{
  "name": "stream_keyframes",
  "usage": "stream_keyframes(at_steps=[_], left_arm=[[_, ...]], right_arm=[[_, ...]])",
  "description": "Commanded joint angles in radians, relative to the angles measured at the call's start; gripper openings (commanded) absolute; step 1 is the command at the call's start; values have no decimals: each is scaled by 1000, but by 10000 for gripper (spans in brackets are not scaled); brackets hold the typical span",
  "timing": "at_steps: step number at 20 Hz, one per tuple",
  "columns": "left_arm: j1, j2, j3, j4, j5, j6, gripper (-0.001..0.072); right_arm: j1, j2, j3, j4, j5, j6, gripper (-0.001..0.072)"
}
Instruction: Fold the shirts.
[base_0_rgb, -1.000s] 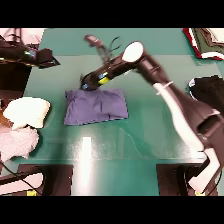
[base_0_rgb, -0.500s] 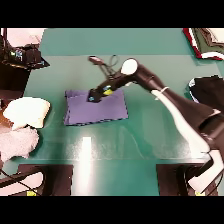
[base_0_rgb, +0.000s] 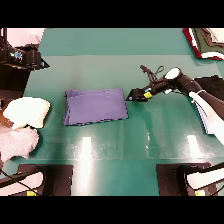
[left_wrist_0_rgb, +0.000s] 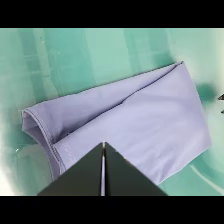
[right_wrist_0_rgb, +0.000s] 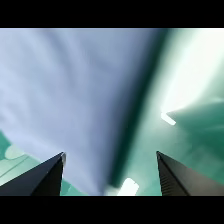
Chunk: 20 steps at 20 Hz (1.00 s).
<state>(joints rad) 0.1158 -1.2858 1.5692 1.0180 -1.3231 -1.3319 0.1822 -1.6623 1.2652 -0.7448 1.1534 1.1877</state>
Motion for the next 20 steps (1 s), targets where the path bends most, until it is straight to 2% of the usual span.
stream_keyframes(at_steps=[1,7,9,11,12,13,16,20], left_arm=[[1,0,-5,0,2,5,27],[1,0,-6,-4,-17,4,27],[1,0,-6,-4,-24,4,27],[1,0,-6,-4,-24,4,27],[1,0,-6,-4,-24,4,27],[1,0,-6,-4,-24,4,27],[1,0,-6,-5,-29,4,27],[-11,0,-6,-6,-55,4,27]], right_arm=[[-16,-57,-16,65,-3,-2,654],[145,-240,145,222,-3,-2,634],[190,-282,175,294,-5,-4,487],[225,-296,200,306,-10,-57,230],[235,-296,212,306,-5,-90,58],[239,-295,228,306,9,-110,19],[202,-270,270,299,67,-116,18],[36,-92,214,224,53,-111,18]])
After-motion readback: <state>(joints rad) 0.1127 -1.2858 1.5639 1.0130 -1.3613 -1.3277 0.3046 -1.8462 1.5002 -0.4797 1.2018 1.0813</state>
